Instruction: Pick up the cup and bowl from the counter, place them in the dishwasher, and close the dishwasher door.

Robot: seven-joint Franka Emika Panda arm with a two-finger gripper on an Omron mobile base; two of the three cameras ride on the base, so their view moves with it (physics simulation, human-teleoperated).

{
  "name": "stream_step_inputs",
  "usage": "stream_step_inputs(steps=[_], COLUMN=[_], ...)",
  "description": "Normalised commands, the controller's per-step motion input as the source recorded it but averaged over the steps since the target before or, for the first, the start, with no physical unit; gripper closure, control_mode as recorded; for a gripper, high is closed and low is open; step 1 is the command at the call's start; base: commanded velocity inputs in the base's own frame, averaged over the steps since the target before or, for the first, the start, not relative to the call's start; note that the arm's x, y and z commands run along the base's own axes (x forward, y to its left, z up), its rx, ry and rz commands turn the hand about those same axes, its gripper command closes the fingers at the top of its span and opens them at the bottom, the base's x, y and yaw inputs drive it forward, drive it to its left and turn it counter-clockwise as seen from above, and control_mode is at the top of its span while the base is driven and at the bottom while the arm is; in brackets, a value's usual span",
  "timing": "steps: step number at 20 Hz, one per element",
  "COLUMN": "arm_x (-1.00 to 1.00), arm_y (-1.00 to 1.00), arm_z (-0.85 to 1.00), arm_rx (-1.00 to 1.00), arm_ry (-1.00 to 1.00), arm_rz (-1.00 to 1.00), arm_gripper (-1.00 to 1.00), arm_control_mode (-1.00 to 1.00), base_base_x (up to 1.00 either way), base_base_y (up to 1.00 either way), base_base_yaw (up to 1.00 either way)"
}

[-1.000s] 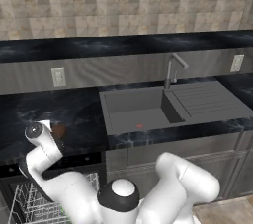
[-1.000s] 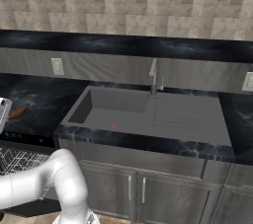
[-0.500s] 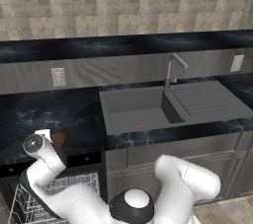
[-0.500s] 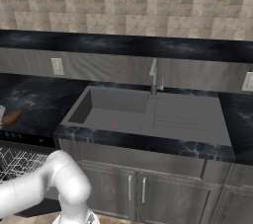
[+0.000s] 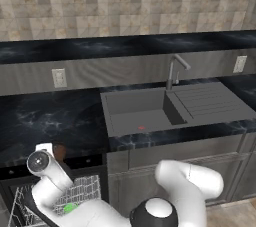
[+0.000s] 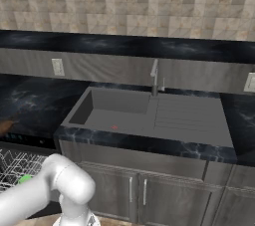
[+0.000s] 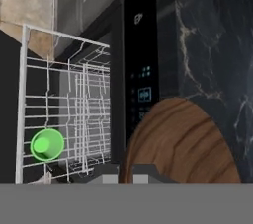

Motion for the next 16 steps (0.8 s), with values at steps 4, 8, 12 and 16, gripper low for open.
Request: stream_step_inputs(steps=[4, 8, 12, 16], arm_x=[-0.51, -0.39, -0.3, -0.21], arm_y=[0.0, 0.0, 0.0, 0.0], arm_z=[-0.26, -0.32, -0.39, -0.49], arm_rx=[0.06, 0.02, 0.0, 0.0], arm_ry=[0.0, 0.0, 0.0, 0.0], arm_rz=[0.07, 0.07, 0.03, 0.03], arm_gripper=[1.0, 1.0, 1.0, 1.0], arm_control_mode=[-1.0, -1.0, -1.0, -1.0], base_base_x=[0.0, 0.0, 0.0, 0.0], base_base_y=[0.0, 0.0, 0.0, 0.0], base_base_yaw=[0.0, 0.0, 0.0, 0.0])
